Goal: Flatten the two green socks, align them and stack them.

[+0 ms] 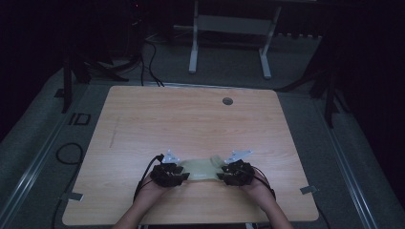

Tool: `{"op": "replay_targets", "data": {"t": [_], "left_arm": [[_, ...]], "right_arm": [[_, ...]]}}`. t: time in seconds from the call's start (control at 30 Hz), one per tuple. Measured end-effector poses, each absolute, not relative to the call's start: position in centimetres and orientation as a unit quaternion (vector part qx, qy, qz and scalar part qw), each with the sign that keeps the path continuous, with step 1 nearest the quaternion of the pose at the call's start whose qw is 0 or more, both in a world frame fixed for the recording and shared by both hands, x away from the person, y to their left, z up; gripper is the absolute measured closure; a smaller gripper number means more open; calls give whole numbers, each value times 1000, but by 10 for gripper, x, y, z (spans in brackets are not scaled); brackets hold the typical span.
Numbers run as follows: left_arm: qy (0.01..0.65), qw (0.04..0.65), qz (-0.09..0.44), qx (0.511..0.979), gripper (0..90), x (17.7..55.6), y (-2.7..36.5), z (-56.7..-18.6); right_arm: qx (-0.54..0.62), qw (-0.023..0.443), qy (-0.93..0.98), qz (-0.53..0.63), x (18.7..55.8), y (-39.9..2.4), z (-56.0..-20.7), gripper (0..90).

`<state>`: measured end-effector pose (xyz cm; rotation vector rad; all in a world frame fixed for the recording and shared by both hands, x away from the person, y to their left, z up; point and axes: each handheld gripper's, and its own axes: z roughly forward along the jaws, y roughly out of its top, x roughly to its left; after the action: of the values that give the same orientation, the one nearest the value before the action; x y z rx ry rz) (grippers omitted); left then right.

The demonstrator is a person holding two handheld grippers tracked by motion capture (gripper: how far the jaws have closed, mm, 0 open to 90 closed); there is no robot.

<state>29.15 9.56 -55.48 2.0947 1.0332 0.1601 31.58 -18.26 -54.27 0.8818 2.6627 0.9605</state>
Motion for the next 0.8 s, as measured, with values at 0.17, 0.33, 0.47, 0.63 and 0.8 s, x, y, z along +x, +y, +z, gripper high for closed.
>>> {"op": "replay_targets", "data": {"t": [0.17,0.33,0.47,0.63,0.8], "left_arm": [[387,391,63,833,355,285,91,-545],[381,407,64,828,254,280,89,-538],[376,402,95,829,145,276,89,-538],[388,412,130,814,84,274,98,-541],[403,408,132,809,84,274,110,-547]], "right_arm": [[295,79,887,347,316,-180,-533,425],[292,73,878,373,315,-179,-526,334],[278,72,878,384,312,-180,-523,201],[285,85,871,390,313,-187,-521,149],[293,97,864,399,313,-198,-522,148]]}}
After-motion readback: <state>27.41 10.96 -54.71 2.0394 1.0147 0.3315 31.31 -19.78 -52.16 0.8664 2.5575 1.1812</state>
